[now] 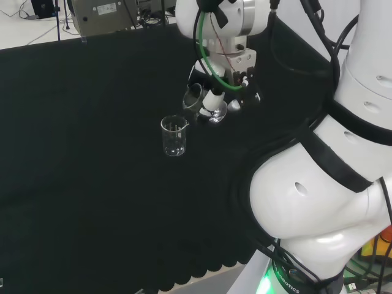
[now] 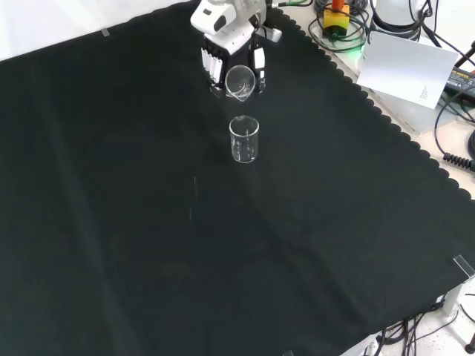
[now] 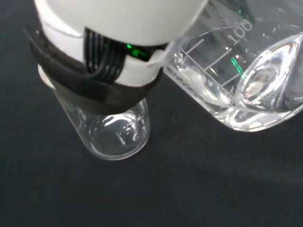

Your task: Pour the water from the handheld beaker into the one on the table.

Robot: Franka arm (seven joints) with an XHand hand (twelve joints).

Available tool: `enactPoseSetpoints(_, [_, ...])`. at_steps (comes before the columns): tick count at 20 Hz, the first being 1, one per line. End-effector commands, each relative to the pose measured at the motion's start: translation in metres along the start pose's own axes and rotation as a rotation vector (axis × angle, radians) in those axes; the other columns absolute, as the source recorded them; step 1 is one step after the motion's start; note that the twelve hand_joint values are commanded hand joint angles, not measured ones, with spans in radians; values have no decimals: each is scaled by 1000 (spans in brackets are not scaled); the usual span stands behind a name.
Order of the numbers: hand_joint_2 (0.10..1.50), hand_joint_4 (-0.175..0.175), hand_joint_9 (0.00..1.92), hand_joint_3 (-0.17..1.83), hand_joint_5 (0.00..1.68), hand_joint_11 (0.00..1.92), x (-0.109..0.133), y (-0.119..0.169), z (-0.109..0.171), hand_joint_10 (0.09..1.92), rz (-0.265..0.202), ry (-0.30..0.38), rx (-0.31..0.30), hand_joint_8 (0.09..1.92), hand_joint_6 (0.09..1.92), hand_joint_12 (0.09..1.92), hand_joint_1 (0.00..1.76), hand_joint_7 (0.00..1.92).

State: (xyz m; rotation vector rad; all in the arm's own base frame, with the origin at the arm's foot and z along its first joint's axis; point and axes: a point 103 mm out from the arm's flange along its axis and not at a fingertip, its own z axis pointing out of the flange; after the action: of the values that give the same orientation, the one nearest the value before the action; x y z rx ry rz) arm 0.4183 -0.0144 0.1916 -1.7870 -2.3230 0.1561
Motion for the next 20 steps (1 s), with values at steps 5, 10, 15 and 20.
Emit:
enactPoseSetpoints(5, [674, -175, 1601, 491, 1410, 1392, 13, 12, 3, 87, 5, -91, 62, 337, 304, 551, 1434, 1403])
enactPoseSetpoints(10, [673, -175, 1606, 499, 1407, 1395, 21, 16, 0, 87, 16, -178, 87, 330, 314, 545, 1424, 1411])
enactPoseSetpoints(15, [671, -175, 1590, 498, 1408, 1394, 25, 19, -4, 88, 31, -232, 121, 329, 310, 543, 1434, 1408])
enactPoseSetpoints(20, [673, -175, 1585, 492, 1413, 1394, 24, 19, -4, 96, 43, -242, 142, 310, 298, 541, 1434, 1417])
